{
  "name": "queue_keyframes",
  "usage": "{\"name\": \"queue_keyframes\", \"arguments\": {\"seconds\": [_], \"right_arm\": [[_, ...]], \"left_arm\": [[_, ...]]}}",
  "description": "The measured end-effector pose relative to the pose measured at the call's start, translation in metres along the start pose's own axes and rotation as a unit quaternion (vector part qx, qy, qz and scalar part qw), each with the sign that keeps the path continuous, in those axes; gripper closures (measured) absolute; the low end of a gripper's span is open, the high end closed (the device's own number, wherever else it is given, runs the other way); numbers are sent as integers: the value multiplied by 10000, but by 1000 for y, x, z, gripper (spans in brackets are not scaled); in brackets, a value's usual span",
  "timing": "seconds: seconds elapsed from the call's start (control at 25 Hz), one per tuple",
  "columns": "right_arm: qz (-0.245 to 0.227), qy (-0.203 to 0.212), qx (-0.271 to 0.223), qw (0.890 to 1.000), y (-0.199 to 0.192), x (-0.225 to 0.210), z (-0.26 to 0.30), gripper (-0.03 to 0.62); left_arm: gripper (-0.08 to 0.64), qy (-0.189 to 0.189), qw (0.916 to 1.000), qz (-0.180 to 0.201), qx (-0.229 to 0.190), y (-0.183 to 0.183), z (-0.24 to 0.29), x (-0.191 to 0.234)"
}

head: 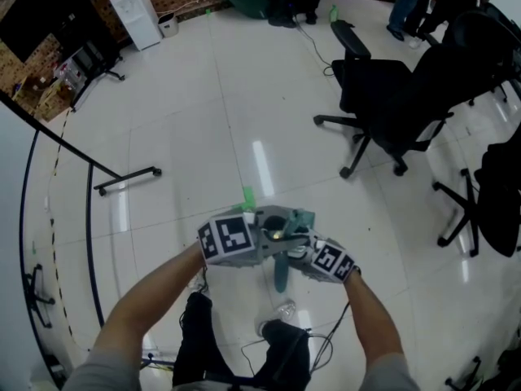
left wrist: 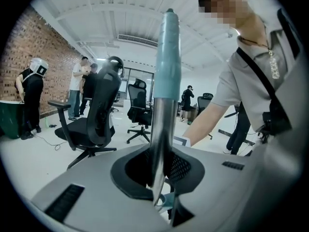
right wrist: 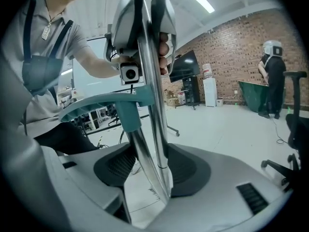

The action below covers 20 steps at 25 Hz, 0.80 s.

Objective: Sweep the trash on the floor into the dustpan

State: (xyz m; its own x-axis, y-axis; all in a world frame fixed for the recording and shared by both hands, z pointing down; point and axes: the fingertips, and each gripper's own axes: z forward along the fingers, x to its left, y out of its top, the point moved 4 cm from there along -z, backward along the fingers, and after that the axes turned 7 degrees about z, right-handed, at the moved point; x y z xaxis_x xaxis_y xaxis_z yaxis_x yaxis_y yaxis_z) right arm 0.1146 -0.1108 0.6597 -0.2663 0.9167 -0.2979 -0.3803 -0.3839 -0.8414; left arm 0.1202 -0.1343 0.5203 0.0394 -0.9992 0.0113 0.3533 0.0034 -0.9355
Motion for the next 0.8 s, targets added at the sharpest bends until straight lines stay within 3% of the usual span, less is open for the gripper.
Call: {"name": "queue_keyframes", "arguments": {"seconds": [0.48,0.72,0.8], "right_arm": [[25,106,-3,9999,-3,5,-4,419],[151,-389,29,9991,-4,-6,-7,374],[74,-497,177,9986,-6,-7,-11,366]], "left_arm": [[529,133,9999,23,-107,3,3,-8],[522,332,9994,71,-28,2,2,-5],[488,380,9993,-1,-24,5,1,-5]]}}
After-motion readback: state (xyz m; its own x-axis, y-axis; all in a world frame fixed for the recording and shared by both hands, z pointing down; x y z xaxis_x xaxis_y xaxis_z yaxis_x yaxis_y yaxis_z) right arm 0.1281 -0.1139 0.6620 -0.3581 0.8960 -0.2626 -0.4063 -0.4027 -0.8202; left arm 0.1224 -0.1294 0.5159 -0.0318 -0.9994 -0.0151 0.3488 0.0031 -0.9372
